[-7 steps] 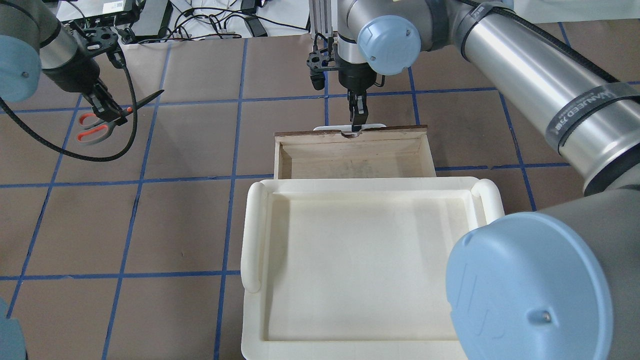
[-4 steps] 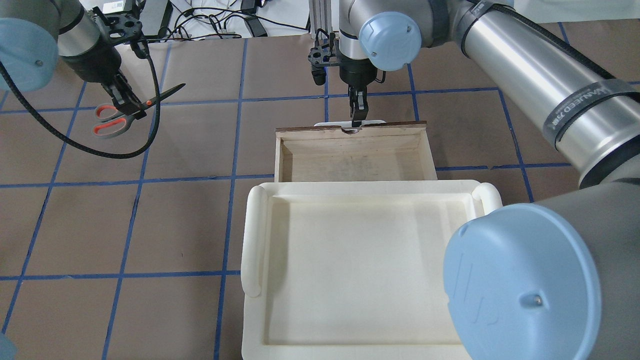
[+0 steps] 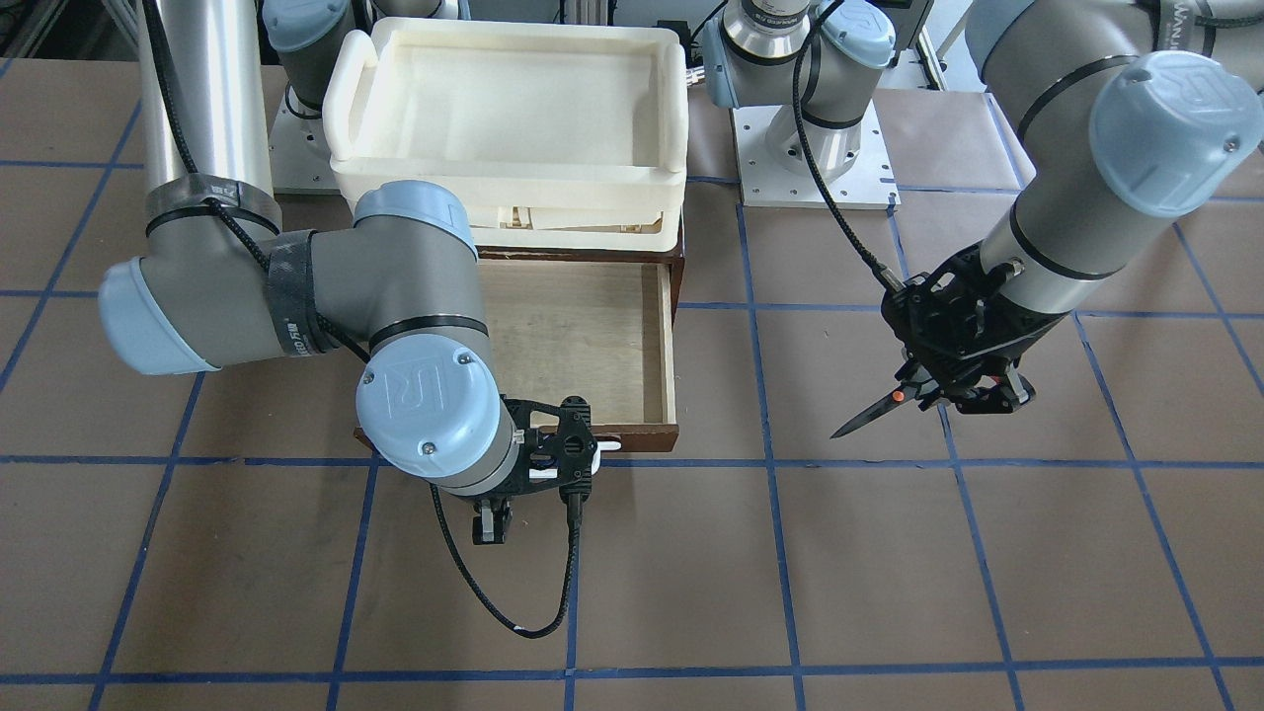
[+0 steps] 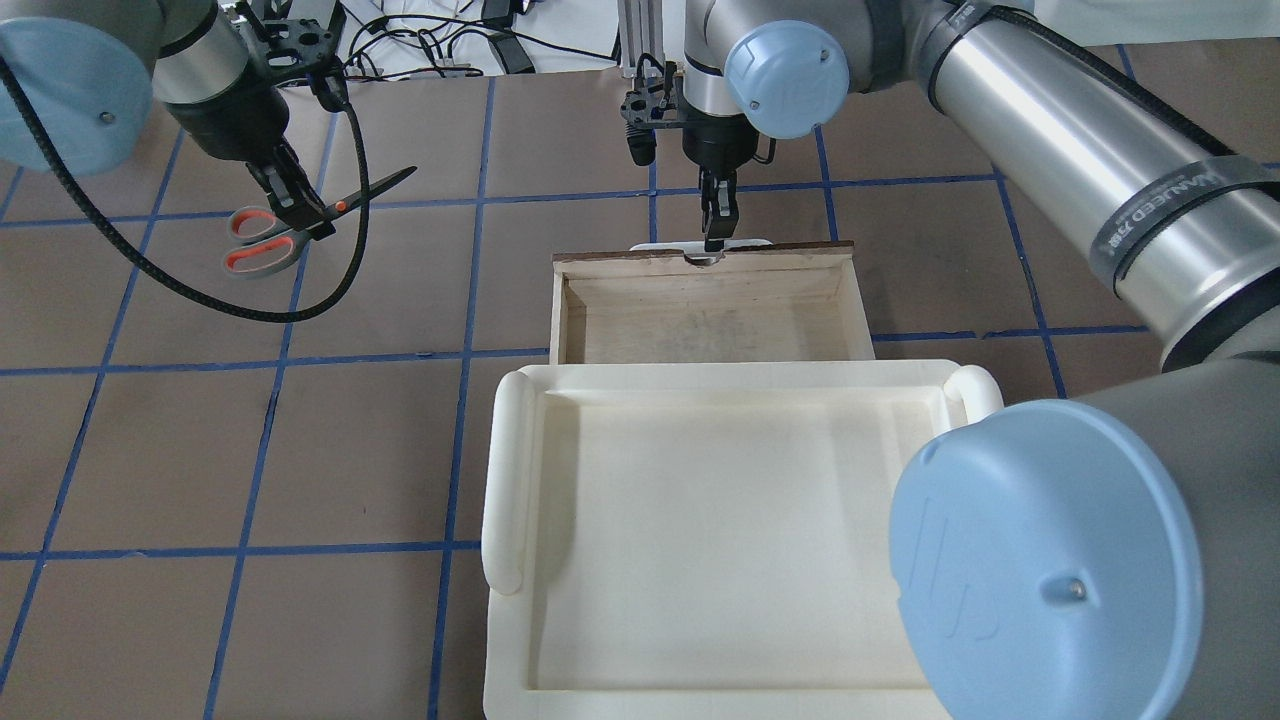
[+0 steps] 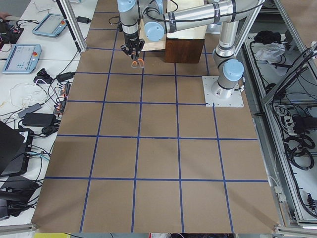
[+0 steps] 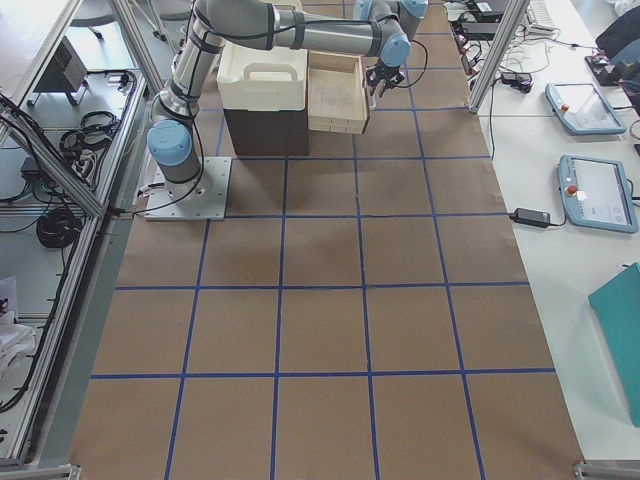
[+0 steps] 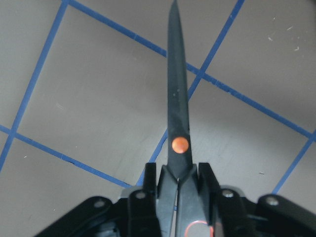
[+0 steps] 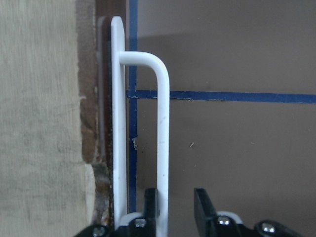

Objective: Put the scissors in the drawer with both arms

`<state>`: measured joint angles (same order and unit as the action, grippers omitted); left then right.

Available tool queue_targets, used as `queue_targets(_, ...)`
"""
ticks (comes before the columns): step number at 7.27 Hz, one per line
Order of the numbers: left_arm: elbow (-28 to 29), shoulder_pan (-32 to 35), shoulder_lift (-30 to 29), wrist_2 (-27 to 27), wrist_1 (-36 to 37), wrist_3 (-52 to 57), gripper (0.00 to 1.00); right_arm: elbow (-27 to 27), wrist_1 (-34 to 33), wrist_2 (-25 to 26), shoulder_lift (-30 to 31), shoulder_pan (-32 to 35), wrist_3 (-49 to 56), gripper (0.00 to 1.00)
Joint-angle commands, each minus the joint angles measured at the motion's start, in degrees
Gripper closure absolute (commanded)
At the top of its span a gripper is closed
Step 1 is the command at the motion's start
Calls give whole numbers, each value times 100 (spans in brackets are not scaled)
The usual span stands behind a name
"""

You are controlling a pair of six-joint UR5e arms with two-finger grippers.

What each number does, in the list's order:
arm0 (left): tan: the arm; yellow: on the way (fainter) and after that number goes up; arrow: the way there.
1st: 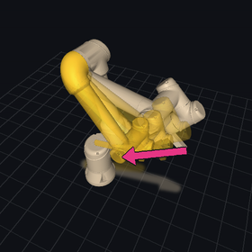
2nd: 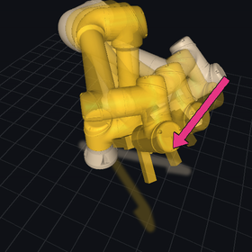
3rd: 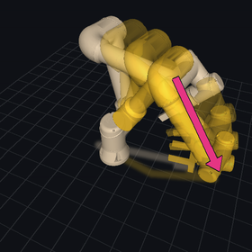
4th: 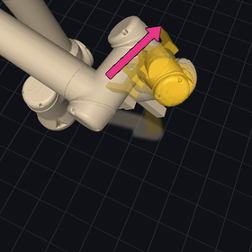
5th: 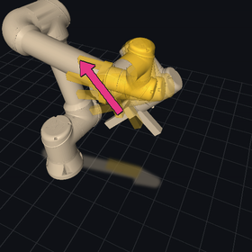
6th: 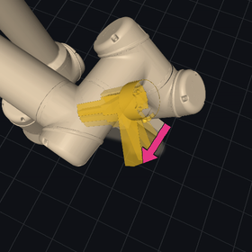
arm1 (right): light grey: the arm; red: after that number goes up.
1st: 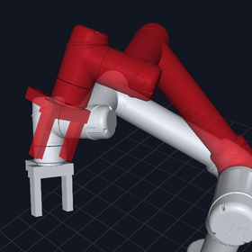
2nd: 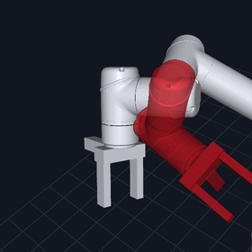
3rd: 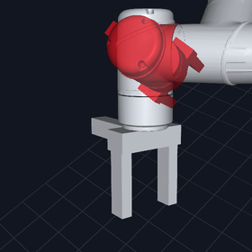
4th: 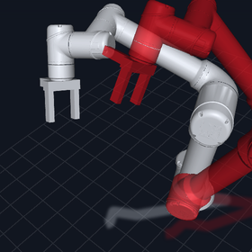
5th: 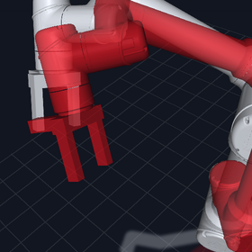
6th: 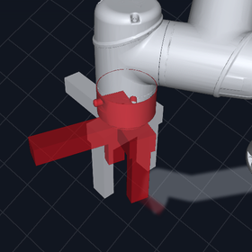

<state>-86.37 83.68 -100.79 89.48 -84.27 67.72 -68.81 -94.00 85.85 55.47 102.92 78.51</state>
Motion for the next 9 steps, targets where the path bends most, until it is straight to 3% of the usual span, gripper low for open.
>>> queue_targets(1, 77, 593, 42, 51, -353, -136, 100, -1, -13, -15, 488, -53, -456, 0)
queue_targets(4, 68, 1157, -28, -10, -344, -321, 100, -193, 196, -24, 1735, -508, -966, 0)
queue_targets(7, 85, 2182, -107, -36, -117, -804, 100, -1061, 312, 55, 2966, -712, -3291, 0)
queue_targets(9, 16, 2652, -317, -62, 94, -874, 100, -1327, 599, 73, 3285, -712, -4690, 0)
